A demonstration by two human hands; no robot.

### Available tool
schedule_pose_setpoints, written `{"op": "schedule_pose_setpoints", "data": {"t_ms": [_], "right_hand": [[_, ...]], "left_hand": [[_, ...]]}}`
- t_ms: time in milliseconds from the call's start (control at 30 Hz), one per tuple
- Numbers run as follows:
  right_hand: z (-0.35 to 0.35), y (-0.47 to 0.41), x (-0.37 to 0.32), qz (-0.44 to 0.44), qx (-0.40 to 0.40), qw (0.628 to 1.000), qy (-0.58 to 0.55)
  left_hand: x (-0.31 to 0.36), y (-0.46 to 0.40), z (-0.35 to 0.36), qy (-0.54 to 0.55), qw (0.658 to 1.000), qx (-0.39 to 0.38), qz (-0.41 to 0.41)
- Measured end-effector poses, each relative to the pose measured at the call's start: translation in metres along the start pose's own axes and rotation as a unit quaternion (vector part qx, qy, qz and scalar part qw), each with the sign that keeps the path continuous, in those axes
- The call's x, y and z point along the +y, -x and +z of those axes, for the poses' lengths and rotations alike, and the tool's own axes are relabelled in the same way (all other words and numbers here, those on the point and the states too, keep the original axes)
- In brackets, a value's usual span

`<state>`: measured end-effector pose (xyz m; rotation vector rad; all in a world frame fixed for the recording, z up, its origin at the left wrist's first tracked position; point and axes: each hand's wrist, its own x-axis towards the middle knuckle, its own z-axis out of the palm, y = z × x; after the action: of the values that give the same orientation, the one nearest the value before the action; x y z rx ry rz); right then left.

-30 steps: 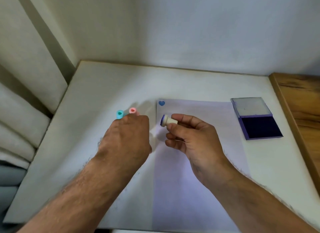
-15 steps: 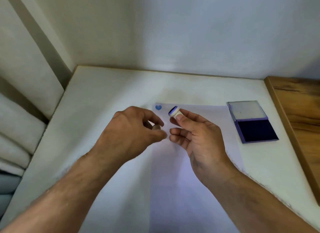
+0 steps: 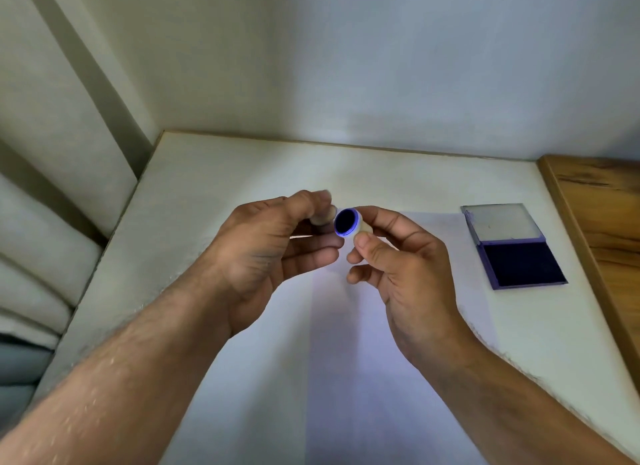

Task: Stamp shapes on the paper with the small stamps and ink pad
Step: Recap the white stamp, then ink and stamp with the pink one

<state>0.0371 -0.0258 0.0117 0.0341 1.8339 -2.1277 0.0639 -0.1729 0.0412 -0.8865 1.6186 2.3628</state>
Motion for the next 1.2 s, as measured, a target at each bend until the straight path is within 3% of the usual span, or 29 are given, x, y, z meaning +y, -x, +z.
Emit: {"op": "schedule_pose_setpoints", "data": {"t_ms": [300, 667, 933, 1067, 1200], "right_hand": [[-0.001, 0.001, 0.002, -0.071, 0.027, 0.990, 0.117], [-0.001, 0.005, 0.004, -0.185, 0.069, 0.952, 0.234], [-0.005, 0.001, -0.003, -0.112, 0.045, 0.984, 0.132], [-0.006, -0.002, -0.003, -0.024, 0.004, 1.000, 0.020], [-0.005, -0.002, 0.000, 0.093, -0.017, 0.991, -0.092]], "left_hand": [[-0.001, 0.001, 0.001, -0.015, 0.999, -0.032, -0.001], [-0.005, -0.004, -0.006, -0.024, 0.998, -0.059, 0.023], [-0.006, -0.009, -0.014, -0.055, 0.994, -0.051, 0.076], [-0.005, -0.010, -0.015, -0.106, 0.989, -0.042, 0.094], [-0.002, -0.008, -0.014, -0.148, 0.983, -0.034, 0.106]]}}
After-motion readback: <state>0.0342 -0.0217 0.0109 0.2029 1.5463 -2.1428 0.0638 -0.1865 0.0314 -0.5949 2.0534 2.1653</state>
